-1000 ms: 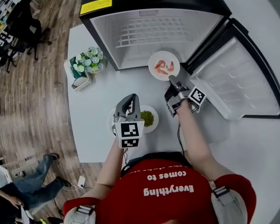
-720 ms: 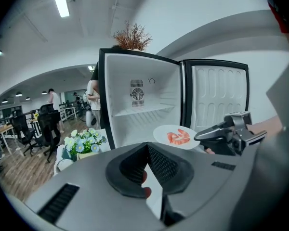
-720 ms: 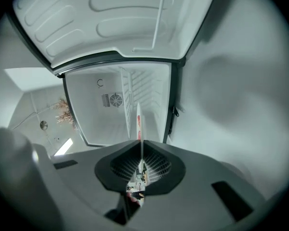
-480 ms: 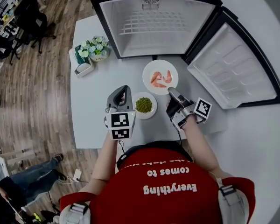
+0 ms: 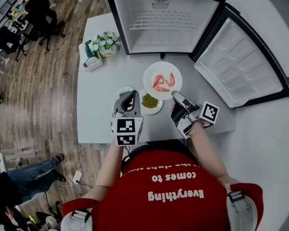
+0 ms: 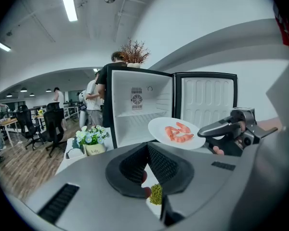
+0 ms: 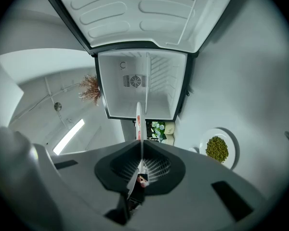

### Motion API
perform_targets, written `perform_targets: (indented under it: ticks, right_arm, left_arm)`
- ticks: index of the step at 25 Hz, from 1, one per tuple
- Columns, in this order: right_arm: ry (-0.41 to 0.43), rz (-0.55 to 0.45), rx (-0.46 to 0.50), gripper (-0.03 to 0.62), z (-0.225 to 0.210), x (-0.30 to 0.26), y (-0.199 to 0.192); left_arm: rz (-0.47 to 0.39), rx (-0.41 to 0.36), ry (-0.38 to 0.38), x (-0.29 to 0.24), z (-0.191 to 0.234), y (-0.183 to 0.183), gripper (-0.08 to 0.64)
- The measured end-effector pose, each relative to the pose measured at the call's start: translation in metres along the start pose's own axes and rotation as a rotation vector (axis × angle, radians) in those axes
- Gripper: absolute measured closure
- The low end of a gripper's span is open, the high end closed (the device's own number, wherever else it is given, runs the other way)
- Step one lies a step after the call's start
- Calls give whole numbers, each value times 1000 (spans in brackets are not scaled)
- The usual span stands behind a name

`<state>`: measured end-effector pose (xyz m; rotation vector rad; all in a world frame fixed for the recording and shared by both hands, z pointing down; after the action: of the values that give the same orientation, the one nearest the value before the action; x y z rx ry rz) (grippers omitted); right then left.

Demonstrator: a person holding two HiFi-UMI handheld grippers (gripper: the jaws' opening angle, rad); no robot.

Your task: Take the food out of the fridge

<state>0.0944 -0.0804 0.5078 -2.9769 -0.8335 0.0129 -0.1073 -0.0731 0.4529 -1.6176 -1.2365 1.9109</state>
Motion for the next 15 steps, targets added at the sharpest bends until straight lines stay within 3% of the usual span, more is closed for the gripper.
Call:
perform_targets:
  ticks: [15]
  right_arm:
    - [19,41,26,568,16,8,-27]
  left_arm:
    - [-38,18,27,29,-12,-10,552]
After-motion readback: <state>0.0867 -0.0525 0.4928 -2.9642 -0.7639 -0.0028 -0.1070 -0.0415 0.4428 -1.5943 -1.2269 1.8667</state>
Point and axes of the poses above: the fingertips, and each gripper's own axes: x backward along the fingers, z to its left, y out of its top, the point moved 5 cm from there along x, backward along the fingers, and after that the axes turned 15 degrees about z, right-handed, at the moved point
